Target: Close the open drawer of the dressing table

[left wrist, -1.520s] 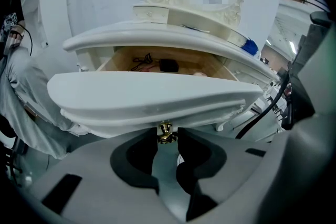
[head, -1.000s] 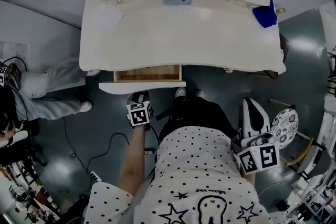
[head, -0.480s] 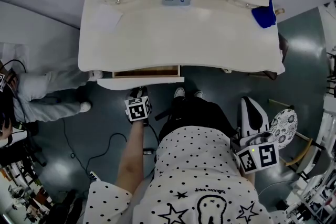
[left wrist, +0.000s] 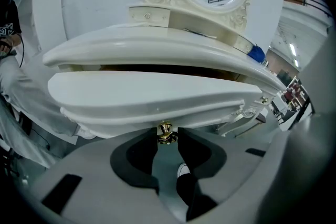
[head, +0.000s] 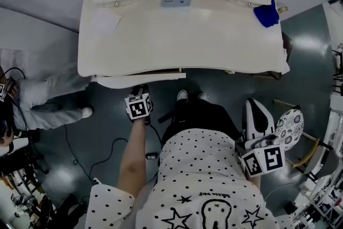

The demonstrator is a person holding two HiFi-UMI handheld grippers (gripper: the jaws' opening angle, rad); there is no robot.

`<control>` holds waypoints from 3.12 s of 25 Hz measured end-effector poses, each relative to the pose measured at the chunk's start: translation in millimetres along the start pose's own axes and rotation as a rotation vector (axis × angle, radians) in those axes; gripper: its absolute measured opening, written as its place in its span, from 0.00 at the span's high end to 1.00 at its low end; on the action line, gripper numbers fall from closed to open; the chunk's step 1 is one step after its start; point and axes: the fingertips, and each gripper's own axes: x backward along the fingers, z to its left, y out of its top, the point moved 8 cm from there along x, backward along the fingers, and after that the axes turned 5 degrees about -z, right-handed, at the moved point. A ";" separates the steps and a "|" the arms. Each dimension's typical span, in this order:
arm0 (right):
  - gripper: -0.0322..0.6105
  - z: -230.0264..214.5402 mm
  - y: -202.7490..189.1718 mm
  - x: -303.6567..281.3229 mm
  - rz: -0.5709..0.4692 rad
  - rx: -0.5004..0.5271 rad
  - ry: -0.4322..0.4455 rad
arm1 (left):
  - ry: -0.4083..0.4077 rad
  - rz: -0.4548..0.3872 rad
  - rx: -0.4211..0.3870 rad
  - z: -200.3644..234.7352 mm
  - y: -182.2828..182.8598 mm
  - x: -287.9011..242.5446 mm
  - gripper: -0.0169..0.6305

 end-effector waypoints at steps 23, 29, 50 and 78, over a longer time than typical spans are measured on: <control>0.94 6.9 2.8 4.1 -0.021 0.011 -0.032 | -0.027 -0.036 -0.005 2.9 21.2 -16.2 0.77; 0.94 9.5 3.2 3.3 -0.021 0.013 -0.027 | -0.034 -0.040 -0.004 3.1 23.8 -17.9 0.77; 0.94 15.3 5.2 -9.1 -0.004 0.033 -0.011 | -0.060 -0.058 -0.006 8.3 44.9 -34.8 0.77; 0.94 36.0 4.0 -12.5 0.013 0.048 0.097 | -0.041 -0.110 0.067 -2.2 26.9 -4.9 0.76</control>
